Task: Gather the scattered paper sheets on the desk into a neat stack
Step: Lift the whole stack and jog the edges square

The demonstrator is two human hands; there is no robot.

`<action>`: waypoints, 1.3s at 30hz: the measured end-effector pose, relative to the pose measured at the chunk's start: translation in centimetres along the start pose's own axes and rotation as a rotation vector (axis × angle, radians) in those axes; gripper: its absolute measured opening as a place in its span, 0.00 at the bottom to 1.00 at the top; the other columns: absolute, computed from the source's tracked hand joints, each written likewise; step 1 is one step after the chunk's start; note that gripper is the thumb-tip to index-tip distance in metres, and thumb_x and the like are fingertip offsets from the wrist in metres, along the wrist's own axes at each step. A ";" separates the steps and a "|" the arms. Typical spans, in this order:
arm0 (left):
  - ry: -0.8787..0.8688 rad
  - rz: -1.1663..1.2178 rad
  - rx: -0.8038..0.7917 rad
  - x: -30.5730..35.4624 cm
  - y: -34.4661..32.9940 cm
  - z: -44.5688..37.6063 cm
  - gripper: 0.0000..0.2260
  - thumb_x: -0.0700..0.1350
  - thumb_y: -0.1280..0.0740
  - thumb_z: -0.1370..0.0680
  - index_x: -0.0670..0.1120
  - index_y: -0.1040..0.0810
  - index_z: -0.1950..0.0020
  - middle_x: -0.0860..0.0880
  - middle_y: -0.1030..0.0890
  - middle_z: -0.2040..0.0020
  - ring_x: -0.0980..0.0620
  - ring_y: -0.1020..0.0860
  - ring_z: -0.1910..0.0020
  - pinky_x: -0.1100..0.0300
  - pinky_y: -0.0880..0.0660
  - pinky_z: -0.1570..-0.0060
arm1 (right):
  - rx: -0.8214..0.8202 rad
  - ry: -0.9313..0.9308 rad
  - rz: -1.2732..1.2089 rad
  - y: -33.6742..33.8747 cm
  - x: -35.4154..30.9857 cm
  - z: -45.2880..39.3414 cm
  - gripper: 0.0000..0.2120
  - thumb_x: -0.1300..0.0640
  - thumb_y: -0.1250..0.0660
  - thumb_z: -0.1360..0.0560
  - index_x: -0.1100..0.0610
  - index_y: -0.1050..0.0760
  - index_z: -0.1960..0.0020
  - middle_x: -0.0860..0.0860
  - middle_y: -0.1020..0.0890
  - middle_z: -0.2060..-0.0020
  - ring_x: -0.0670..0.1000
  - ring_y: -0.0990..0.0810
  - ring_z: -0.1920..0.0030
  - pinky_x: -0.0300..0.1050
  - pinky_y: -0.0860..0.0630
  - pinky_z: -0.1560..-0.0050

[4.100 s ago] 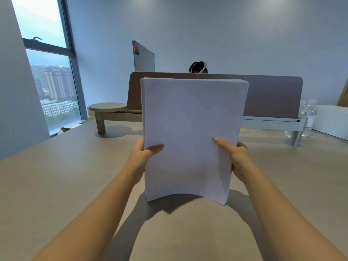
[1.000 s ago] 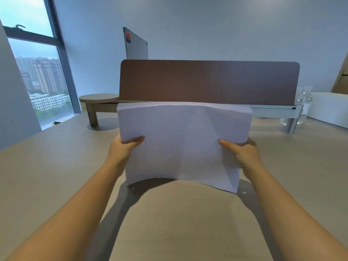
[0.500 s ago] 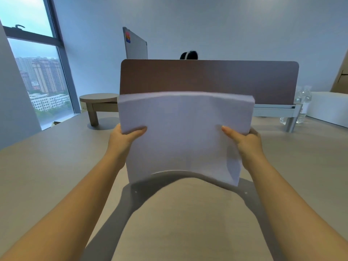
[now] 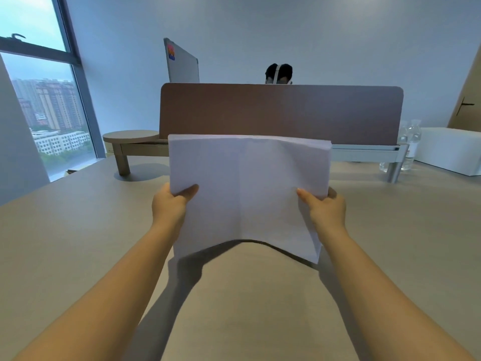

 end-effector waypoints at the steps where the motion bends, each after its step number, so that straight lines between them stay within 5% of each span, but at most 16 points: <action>1: -0.007 0.033 0.013 0.6 0.1 0.1 0.06 0.43 0.37 0.22 0.45 0.27 0.46 0.46 0.26 0.51 0.44 0.26 0.51 0.53 0.30 0.52 | 0.006 0.017 -0.012 -0.1 -0.7 0.0 0.11 0.62 0.29 0.29 0.61 0.24 0.48 0.51 0.23 0.56 0.53 0.25 0.58 0.40 0.29 0.57; 4: -0.028 0.146 0.003 1.9 0.7 -0.3 0.04 0.42 0.36 0.22 0.47 0.28 0.49 0.50 0.24 0.56 0.46 0.25 0.54 0.53 0.28 0.53 | 0.005 0.058 -0.053 0.1 -2.2 -0.3 0.08 0.62 0.29 0.30 0.58 0.25 0.52 0.51 0.23 0.59 0.49 0.25 0.64 0.36 0.28 0.67; 9: 0.045 0.119 -0.212 -1.1 0.3 0.1 0.14 0.40 0.34 0.25 0.46 0.30 0.41 0.51 0.23 0.54 0.52 0.23 0.54 0.56 0.25 0.57 | -0.114 -0.082 -0.071 0.4 1.4 -0.3 0.16 0.62 0.28 0.31 0.61 0.27 0.45 0.53 0.21 0.55 0.48 0.22 0.61 0.33 0.25 0.69; 17: 0.133 0.097 -0.087 -2.5 0.6 -0.3 0.16 0.35 0.32 0.27 0.37 0.27 0.40 0.43 0.24 0.48 0.43 0.26 0.51 0.52 0.30 0.52 | -0.123 -0.121 -0.056 0.2 2.4 -1.5 0.15 0.62 0.29 0.30 0.61 0.25 0.44 0.55 0.21 0.52 0.54 0.22 0.58 0.39 0.28 0.65; 21: 0.071 0.102 0.027 -1.7 0.9 0.1 0.13 0.35 0.33 0.26 0.39 0.26 0.42 0.45 0.26 0.50 0.45 0.28 0.51 0.55 0.32 0.51 | -0.088 -0.097 0.076 0.0 2.5 -2.2 0.27 0.60 0.27 0.31 0.64 0.33 0.35 0.59 0.24 0.42 0.58 0.24 0.43 0.48 0.27 0.50; 24: -0.024 -0.047 0.066 -0.7 2.1 -0.4 0.13 0.39 0.33 0.25 0.39 0.25 0.42 0.46 0.26 0.50 0.44 0.28 0.51 0.51 0.28 0.52 | -0.062 -0.015 0.342 -0.5 1.5 -2.3 0.45 0.58 0.27 0.31 0.60 0.52 0.25 0.59 0.40 0.28 0.58 0.41 0.27 0.53 0.40 0.30; 27: -0.125 -0.260 0.051 0.9 2.6 -0.8 0.13 0.43 0.35 0.23 0.41 0.26 0.41 0.48 0.26 0.50 0.46 0.27 0.52 0.48 0.26 0.47 | -0.114 0.169 0.499 -3.0 -0.9 -1.5 0.48 0.58 0.26 0.32 0.57 0.56 0.24 0.56 0.48 0.25 0.55 0.49 0.25 0.48 0.47 0.28; 32: -0.294 -0.447 -0.015 3.8 2.5 -1.0 0.14 0.44 0.35 0.24 0.41 0.25 0.40 0.46 0.24 0.49 0.48 0.27 0.53 0.54 0.27 0.51 | -0.284 0.441 0.771 -9.1 -4.4 0.1 0.44 0.54 0.29 0.29 0.53 0.55 0.24 0.51 0.50 0.24 0.53 0.53 0.24 0.50 0.52 0.25; 36: -0.405 -0.516 -0.075 5.0 2.3 -0.3 0.15 0.42 0.34 0.25 0.40 0.24 0.39 0.42 0.21 0.43 0.49 0.25 0.52 0.59 0.29 0.52 | -0.377 0.563 0.870 -11.7 -5.8 0.7 0.20 0.53 0.31 0.27 0.54 0.29 0.36 0.53 0.23 0.40 0.56 0.29 0.37 0.49 0.36 0.36; 39: -0.408 -0.529 -0.073 4.9 2.6 -0.3 0.16 0.43 0.33 0.26 0.40 0.23 0.40 0.41 0.21 0.43 0.44 0.23 0.48 0.58 0.27 0.51 | -0.444 0.529 0.768 -12.0 -5.2 0.9 0.11 0.55 0.32 0.27 0.59 0.23 0.46 0.57 0.18 0.51 0.58 0.22 0.50 0.50 0.25 0.48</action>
Point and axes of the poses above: each hand's wrist, its own z-axis away from the middle knuckle, its own y-axis out of the back of the hand, x = y × z, the point moved 9 cm from there along -z, towards the middle knuckle
